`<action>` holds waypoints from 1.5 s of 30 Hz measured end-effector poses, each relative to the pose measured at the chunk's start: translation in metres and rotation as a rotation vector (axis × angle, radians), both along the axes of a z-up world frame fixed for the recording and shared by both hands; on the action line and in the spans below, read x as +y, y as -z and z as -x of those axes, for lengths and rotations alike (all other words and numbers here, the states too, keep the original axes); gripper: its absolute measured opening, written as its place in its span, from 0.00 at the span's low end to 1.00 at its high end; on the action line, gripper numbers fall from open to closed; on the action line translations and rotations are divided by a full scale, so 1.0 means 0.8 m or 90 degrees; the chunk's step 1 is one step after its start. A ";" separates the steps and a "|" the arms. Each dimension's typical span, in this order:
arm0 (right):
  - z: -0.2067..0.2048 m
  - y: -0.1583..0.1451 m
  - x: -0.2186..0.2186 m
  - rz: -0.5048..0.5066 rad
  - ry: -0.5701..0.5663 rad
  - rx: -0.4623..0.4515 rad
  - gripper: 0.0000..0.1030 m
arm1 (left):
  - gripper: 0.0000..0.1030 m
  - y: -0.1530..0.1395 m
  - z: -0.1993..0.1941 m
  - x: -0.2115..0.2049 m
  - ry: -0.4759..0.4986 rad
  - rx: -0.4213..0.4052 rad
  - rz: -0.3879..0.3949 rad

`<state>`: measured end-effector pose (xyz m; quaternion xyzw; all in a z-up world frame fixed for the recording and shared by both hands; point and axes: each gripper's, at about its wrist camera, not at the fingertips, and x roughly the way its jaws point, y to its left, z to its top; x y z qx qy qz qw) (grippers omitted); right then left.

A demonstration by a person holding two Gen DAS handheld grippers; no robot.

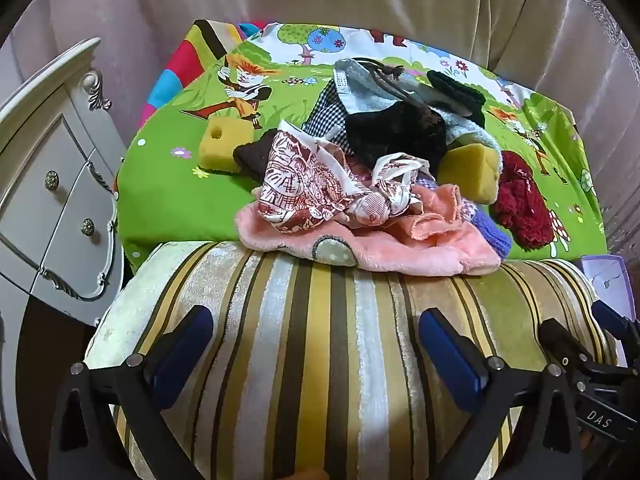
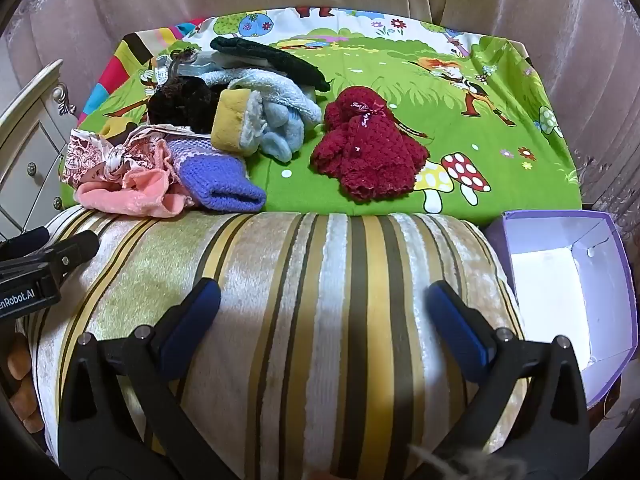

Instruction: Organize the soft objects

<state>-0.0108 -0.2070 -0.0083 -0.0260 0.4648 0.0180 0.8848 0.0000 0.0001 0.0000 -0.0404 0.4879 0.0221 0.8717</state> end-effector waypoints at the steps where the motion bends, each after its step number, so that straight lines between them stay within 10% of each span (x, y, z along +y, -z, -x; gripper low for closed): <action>1: 0.000 0.000 0.000 0.003 0.000 0.000 1.00 | 1.00 0.000 0.000 0.000 0.000 0.000 -0.001; 45: -0.011 -0.011 -0.004 -0.022 0.000 0.012 1.00 | 0.96 -0.035 0.023 0.023 -0.036 -0.084 -0.007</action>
